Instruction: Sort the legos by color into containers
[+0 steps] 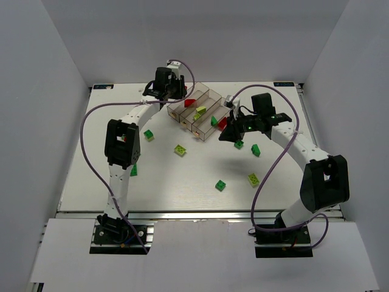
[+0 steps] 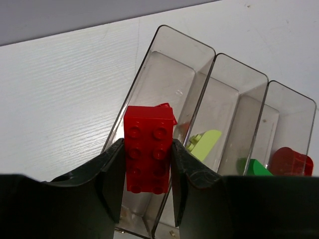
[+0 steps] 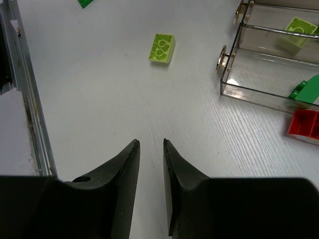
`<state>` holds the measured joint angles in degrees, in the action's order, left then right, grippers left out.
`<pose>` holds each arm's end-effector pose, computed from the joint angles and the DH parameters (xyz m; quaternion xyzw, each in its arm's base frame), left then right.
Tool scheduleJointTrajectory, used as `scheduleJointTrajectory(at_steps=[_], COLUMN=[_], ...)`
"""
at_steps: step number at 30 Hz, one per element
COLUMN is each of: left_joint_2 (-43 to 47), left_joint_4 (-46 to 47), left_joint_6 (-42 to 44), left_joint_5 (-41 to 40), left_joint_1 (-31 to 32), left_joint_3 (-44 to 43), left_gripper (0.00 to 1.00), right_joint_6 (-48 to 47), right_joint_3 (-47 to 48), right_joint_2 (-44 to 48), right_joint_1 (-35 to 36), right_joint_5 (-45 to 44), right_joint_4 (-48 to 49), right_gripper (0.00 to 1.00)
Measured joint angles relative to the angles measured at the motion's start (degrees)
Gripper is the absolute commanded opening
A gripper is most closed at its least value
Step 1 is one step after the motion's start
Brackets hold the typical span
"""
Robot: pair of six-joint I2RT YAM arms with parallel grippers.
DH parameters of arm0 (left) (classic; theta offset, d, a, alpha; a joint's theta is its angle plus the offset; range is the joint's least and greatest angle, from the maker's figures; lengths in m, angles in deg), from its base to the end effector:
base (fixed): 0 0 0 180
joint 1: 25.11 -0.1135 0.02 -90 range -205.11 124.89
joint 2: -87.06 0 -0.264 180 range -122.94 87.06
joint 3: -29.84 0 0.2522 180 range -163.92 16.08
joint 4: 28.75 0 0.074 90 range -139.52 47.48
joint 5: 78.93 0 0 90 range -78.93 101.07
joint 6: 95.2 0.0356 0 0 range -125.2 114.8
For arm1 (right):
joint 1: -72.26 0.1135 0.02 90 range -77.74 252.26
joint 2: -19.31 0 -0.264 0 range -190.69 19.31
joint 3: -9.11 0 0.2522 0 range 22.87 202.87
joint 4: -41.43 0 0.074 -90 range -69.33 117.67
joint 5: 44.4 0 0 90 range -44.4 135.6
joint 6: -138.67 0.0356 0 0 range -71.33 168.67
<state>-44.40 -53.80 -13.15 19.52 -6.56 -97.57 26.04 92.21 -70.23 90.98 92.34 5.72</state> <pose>0.5120 -0.1773 0.2404 0.1166 0.8526 -0.1777 0.4774 0.3151 0.1341 0.2832 -0.4468 0.7283 0.3497 0.3844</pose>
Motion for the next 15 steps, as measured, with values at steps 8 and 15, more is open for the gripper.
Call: scheduleJointTrajectory(at_steps=[8,15], left_joint_2=[-1.9,-2.1], left_joint_4=[-0.6,-0.6], left_joint_6=[1.2,1.4], left_joint_5=[-3.1,-3.7], left_joint_1=[0.3,0.4], left_joint_3=[-0.3,-0.3], left_gripper=[0.47,0.63], right_joint_6=[0.0,0.0], right_joint_3=[0.0,0.0], right_joint_2=[0.0,0.0], right_joint_1=[0.0,0.0], right_joint_5=[-0.8,-2.1], right_joint_4=[0.0,0.2], right_gripper=[0.34,0.38])
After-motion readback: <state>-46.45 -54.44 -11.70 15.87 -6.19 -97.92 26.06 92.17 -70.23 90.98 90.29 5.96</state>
